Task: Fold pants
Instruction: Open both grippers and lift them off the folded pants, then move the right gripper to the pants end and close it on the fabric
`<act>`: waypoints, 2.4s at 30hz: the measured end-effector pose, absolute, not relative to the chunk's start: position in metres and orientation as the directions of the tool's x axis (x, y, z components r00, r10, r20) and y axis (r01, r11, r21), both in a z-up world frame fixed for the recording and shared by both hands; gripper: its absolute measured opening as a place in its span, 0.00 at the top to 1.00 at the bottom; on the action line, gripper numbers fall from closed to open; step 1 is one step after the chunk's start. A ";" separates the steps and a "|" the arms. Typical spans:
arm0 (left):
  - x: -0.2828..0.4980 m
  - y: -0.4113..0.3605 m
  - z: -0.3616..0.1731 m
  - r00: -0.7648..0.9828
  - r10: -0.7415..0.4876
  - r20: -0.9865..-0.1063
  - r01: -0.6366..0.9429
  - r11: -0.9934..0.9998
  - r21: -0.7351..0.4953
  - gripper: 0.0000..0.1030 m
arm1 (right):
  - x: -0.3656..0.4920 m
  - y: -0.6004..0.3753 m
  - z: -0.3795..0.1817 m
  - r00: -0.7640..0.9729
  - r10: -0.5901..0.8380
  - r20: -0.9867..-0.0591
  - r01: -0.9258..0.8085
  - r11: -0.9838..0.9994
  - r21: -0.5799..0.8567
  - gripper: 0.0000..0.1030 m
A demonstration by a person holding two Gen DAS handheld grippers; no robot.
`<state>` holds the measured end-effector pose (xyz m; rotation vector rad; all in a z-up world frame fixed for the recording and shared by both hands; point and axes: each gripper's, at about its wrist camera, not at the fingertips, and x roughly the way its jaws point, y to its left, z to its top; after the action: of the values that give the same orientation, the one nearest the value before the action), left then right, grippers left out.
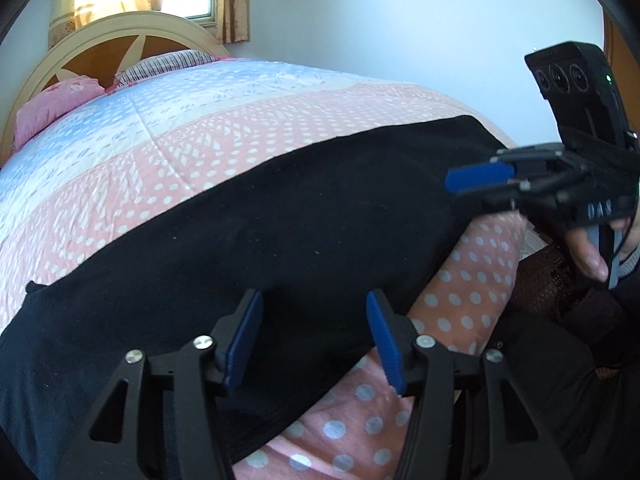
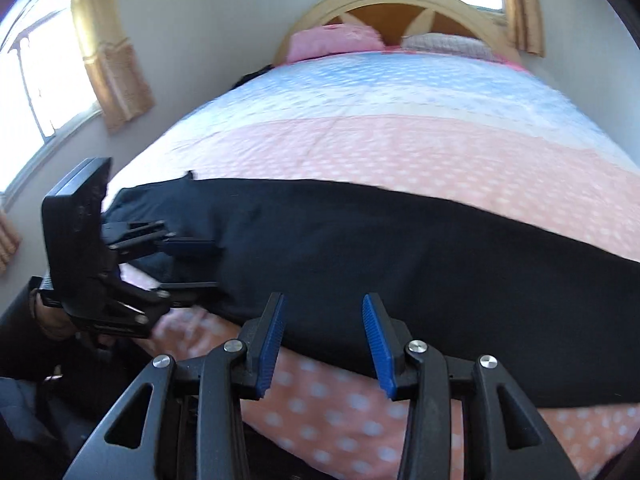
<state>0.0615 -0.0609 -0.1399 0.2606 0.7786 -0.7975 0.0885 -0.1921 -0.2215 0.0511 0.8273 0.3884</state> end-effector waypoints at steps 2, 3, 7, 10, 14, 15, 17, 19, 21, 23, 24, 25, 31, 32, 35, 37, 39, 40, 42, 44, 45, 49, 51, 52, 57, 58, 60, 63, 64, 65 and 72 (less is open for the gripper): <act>0.064 -0.052 -0.139 0.460 -0.530 -0.712 0.710 0.701 -0.063 0.36 | 0.093 -0.180 -0.236 0.562 0.338 -0.755 -0.326 0.929 0.173 0.59; 0.066 -0.050 -0.139 0.463 -0.525 -0.714 0.702 0.709 -0.066 0.35 | 0.087 -0.177 -0.240 0.575 0.327 -0.750 -0.335 0.930 0.148 0.59; 0.073 -0.043 -0.141 0.475 -0.509 -0.718 0.674 0.735 -0.075 0.31 | 0.079 -0.178 -0.240 0.567 0.328 -0.756 -0.347 0.927 0.142 0.59; 0.074 -0.041 -0.139 0.486 -0.498 -0.718 0.664 0.745 -0.067 0.30 | 0.081 -0.181 -0.235 0.548 0.331 -0.768 -0.341 0.927 0.156 0.59; 0.072 -0.035 -0.138 0.513 -0.476 -0.714 0.650 0.759 -0.039 0.24 | 0.087 -0.180 -0.215 0.580 0.384 -0.718 -0.350 0.914 0.206 0.59; 0.073 -0.034 -0.140 0.510 -0.476 -0.717 0.647 0.761 -0.045 0.24 | 0.090 -0.179 -0.211 0.585 0.396 -0.708 -0.354 0.910 0.216 0.59; 0.076 -0.031 -0.143 0.504 -0.473 -0.723 0.639 0.767 -0.056 0.24 | 0.095 -0.172 -0.208 0.589 0.401 -0.701 -0.365 0.907 0.212 0.59; 0.076 -0.031 -0.144 0.502 -0.476 -0.722 0.640 0.766 -0.060 0.24 | 0.104 -0.161 -0.215 0.567 0.401 -0.720 -0.374 0.904 0.209 0.59; 0.076 -0.028 -0.143 0.502 -0.479 -0.721 0.642 0.765 -0.062 0.24 | 0.111 -0.156 -0.227 0.517 0.374 -0.770 -0.368 0.909 0.195 0.59; 0.077 -0.026 -0.142 0.502 -0.480 -0.719 0.640 0.766 -0.064 0.24 | 0.111 -0.152 -0.231 0.524 0.350 -0.776 -0.372 0.914 0.161 0.59; 0.077 -0.024 -0.142 0.506 -0.478 -0.718 0.635 0.770 -0.065 0.24 | 0.110 -0.151 -0.229 0.522 0.347 -0.779 -0.377 0.913 0.154 0.59; 0.077 -0.020 -0.141 0.514 -0.478 -0.712 0.628 0.776 -0.067 0.24 | 0.110 -0.151 -0.228 0.515 0.345 -0.785 -0.377 0.913 0.154 0.59; 0.084 0.012 -0.130 0.599 -0.416 -0.684 0.545 0.838 -0.033 0.24 | 0.127 -0.142 -0.202 0.519 0.390 -0.761 -0.411 0.894 0.178 0.59; 0.085 0.018 -0.129 0.621 -0.388 -0.681 0.523 0.852 -0.009 0.24 | 0.134 -0.135 -0.195 0.519 0.413 -0.748 -0.432 0.882 0.187 0.59; 0.087 0.038 -0.135 0.632 -0.333 -0.700 0.466 0.885 -0.001 0.22 | 0.164 -0.111 -0.181 0.487 0.503 -0.714 -0.483 0.836 0.260 0.59; 0.086 0.047 -0.145 0.607 -0.321 -0.727 0.463 0.886 -0.005 0.22 | 0.188 -0.091 -0.176 0.452 0.565 -0.690 -0.504 0.800 0.324 0.59; 0.081 0.051 -0.153 0.598 -0.330 -0.730 0.478 0.878 -0.005 0.20 | 0.217 -0.065 -0.177 0.407 0.621 -0.670 -0.503 0.764 0.403 0.59; 0.076 0.053 -0.155 0.595 -0.352 -0.723 0.488 0.873 -0.023 0.18 | 0.231 -0.054 -0.180 0.381 0.644 -0.664 -0.491 0.749 0.445 0.59; 0.076 0.054 -0.158 0.585 -0.360 -0.727 0.498 0.867 -0.029 0.13 | 0.258 -0.031 -0.192 0.331 0.678 -0.656 -0.458 0.723 0.517 0.59; 0.075 0.053 -0.157 0.582 -0.358 -0.730 0.506 0.862 -0.019 0.11 | 0.284 -0.009 -0.209 0.294 0.684 -0.667 -0.408 0.721 0.559 0.59; 0.075 0.054 -0.157 0.580 -0.362 -0.730 0.509 0.860 -0.023 0.10 | 0.294 0.000 -0.216 0.278 0.683 -0.675 -0.379 0.724 0.577 0.59; 0.076 0.057 -0.155 0.567 -0.389 -0.726 0.527 0.849 -0.044 0.07 | 0.319 0.022 -0.248 0.171 0.725 -0.667 -0.288 0.684 0.670 0.59; 0.075 0.058 -0.155 0.560 -0.399 -0.726 0.541 0.840 -0.045 0.04 | 0.327 0.033 -0.262 0.122 0.742 -0.659 -0.260 0.665 0.701 0.59; 0.074 0.058 -0.156 0.556 -0.406 -0.726 0.546 0.837 -0.050 0.04 | 0.331 0.035 -0.266 0.111 0.754 -0.647 -0.245 0.652 0.718 0.59; 0.073 0.059 -0.156 0.551 -0.421 -0.721 0.556 0.829 -0.059 0.02 | 0.336 0.039 -0.260 0.128 0.768 -0.627 -0.239 0.638 0.732 0.92; 0.075 0.059 -0.156 0.551 -0.420 -0.721 0.557 0.829 -0.057 0.01 | 0.330 0.044 -0.253 0.135 0.767 -0.628 -0.273 0.638 0.720 0.92; 0.074 0.059 -0.156 0.550 -0.423 -0.720 0.558 0.828 -0.060 0.01 | 0.320 0.051 -0.237 0.169 0.765 -0.621 -0.326 0.638 0.697 0.92; 0.068 0.056 -0.155 0.554 -0.422 -0.718 0.559 0.827 -0.056 0.00 | 0.314 0.050 -0.223 0.256 0.730 -0.633 -0.358 0.680 0.640 0.95; 0.067 0.054 -0.156 0.555 -0.420 -0.718 0.558 0.828 -0.052 0.00 | 0.318 0.048 -0.227 0.263 0.709 -0.654 -0.335 0.703 0.627 0.95; 0.066 0.052 -0.156 0.556 -0.417 -0.719 0.556 0.829 -0.051 0.00 | 0.323 0.047 -0.234 0.257 0.691 -0.675 -0.305 0.721 0.622 0.95; 0.065 0.052 -0.157 0.557 -0.416 -0.719 0.557 0.829 -0.049 0.00 | 0.331 0.032 -0.262 0.241 0.677 -0.695 -0.266 0.735 0.624 0.94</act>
<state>0.0649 0.0520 -0.1570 0.1925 0.7941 -0.5781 0.3310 0.0323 -0.2615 0.4193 1.1592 0.6717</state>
